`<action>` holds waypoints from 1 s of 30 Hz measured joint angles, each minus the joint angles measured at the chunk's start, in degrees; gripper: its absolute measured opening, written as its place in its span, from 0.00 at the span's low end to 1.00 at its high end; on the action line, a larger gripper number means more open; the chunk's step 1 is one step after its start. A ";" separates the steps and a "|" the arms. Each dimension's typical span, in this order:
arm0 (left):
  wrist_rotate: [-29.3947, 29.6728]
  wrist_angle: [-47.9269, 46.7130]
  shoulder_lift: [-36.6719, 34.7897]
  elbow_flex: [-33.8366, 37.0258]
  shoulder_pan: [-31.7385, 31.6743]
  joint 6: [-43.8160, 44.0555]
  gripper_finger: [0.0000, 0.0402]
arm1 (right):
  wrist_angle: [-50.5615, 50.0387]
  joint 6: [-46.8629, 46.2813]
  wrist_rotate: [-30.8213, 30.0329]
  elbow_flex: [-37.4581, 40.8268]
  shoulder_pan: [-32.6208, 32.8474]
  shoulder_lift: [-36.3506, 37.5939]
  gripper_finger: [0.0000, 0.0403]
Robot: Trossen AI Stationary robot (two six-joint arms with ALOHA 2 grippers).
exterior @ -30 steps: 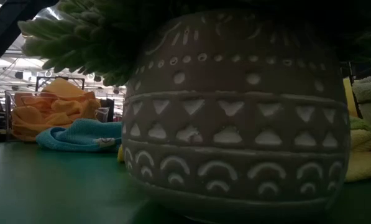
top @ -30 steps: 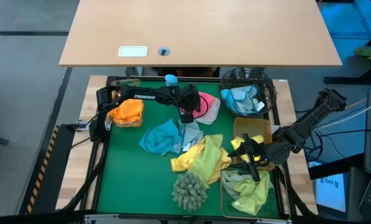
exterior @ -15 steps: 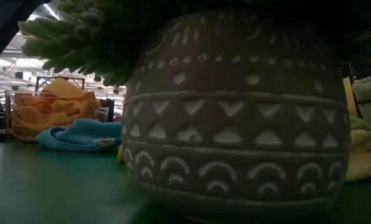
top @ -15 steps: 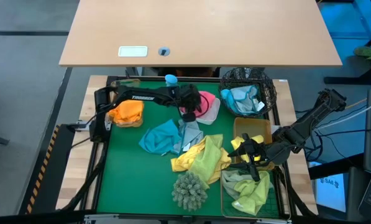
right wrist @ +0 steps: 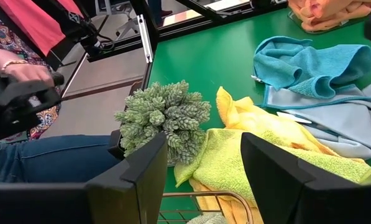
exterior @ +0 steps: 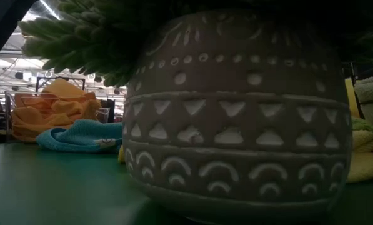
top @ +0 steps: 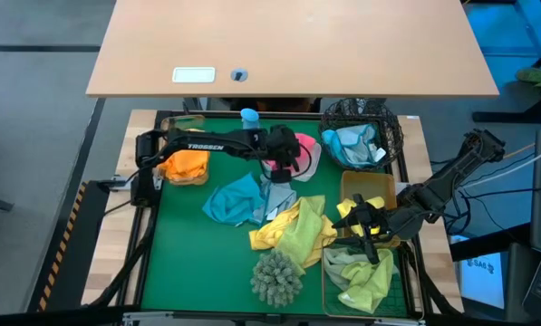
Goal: Sort microfiber towel by color & place in baskets
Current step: Put the pink microfiber towel into the white bin
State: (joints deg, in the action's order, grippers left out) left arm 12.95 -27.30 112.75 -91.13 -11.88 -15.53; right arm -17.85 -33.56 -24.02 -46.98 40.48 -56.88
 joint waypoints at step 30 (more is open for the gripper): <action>-8.99 -2.75 2.32 2.68 -1.75 1.50 0.30 | -0.35 1.01 0.01 0.00 0.01 0.01 0.50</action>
State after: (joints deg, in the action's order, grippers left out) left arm 3.97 -30.05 115.07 -88.44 -13.64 -14.03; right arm -18.20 -32.56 -24.02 -46.98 40.49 -56.87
